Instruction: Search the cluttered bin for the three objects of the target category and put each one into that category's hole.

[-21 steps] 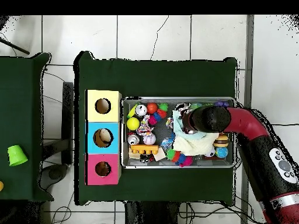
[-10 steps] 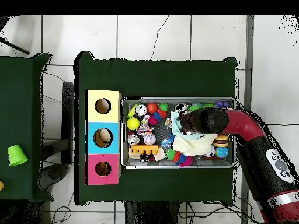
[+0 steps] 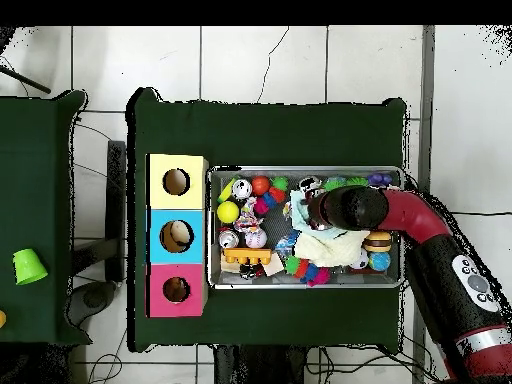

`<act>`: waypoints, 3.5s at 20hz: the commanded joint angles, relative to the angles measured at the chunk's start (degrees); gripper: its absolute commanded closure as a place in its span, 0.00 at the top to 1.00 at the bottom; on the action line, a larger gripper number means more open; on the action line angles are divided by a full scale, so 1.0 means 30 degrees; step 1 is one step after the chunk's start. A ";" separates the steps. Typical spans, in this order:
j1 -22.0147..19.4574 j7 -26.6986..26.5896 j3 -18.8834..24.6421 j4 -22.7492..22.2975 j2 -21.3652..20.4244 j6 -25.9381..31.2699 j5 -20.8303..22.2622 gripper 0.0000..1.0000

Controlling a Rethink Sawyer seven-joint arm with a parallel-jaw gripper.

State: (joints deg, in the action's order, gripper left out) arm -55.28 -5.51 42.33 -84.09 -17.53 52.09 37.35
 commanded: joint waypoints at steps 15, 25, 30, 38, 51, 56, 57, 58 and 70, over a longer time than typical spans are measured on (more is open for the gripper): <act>0.0970 0.4295 -0.1934 -0.1362 -0.0153 -0.0845 -0.0135 0.00; 0.6041 1.4430 -0.3303 -0.5755 -0.5399 -0.2686 -0.5356 0.00; 0.7065 1.5260 -0.3990 -0.6542 -0.5361 -0.4845 -0.6328 0.00; 0.6579 1.4976 -0.3889 -0.7556 -0.4753 -0.6844 -0.6554 0.00; 0.5913 1.4141 -0.3770 -0.7473 -0.4018 -0.6936 -0.6409 0.00; 0.5292 1.4064 -0.3228 -0.7873 -0.3813 -0.7521 -0.6616 0.00; 0.5147 1.3984 -0.3144 -0.7956 -0.3761 -0.7615 -0.6573 1.00; 0.5151 1.3990 -0.3154 -0.7962 -0.3761 -0.7625 -0.6557 1.00; 0.5387 1.4160 -0.3452 -0.7787 -0.3761 -0.7385 -0.6409 1.00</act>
State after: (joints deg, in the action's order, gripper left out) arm -38.63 24.18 33.66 -105.16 -30.88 32.16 19.40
